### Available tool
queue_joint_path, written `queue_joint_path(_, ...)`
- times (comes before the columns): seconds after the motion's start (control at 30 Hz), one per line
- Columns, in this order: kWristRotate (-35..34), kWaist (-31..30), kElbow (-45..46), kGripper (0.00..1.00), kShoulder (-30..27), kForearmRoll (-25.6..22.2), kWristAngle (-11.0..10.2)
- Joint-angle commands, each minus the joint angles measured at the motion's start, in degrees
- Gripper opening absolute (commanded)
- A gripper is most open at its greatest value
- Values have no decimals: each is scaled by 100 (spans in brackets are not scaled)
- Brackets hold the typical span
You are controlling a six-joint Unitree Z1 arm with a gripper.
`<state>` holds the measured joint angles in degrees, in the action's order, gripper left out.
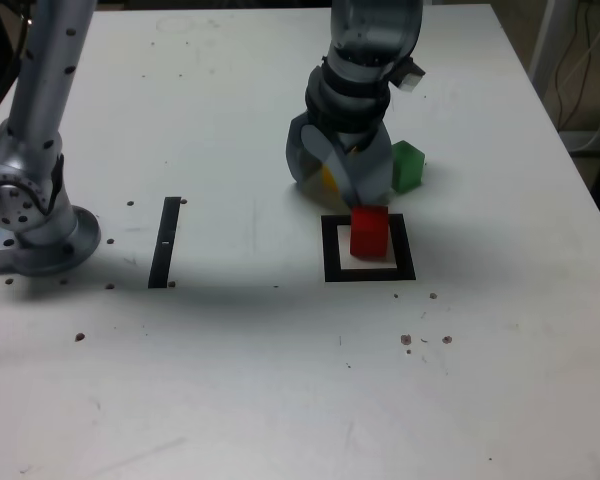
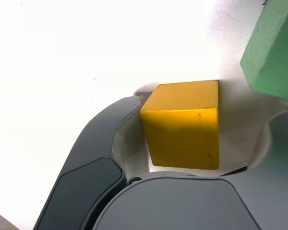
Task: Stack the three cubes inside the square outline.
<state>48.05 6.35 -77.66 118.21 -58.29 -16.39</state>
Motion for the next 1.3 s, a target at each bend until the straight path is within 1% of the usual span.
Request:
queue_joint_path(0.0, -34, -11, -33, 66, -34, -6, 14)
queue_joint_path(0.07, -122, -4, -52, 55, -31, -36, 25)
queue_joint_path(0.13, -246, 17, -64, 46, -34, -84, 31)
queue_joint_path(0.4, -653, 79, -91, 23, -36, -141, 28)
queue_joint_path(0.53, -918, 90, -115, 15, -48, -136, 23)
queue_joint_path(0.7, -1161, 95, -191, 11, -89, -193, 28)
queue_joint_path(0.83, -1232, 95, -347, 11, -236, -475, 64)
queue_joint_path(0.93, -1266, 95, -571, 11, -389, -821, 193)
queue_joint_path(1.1, -1462, 10, -1117, 11, -551, -1531, 506)
queue_joint_path(1.27, -2141, -353, -1403, 11, -673, -1919, 595)
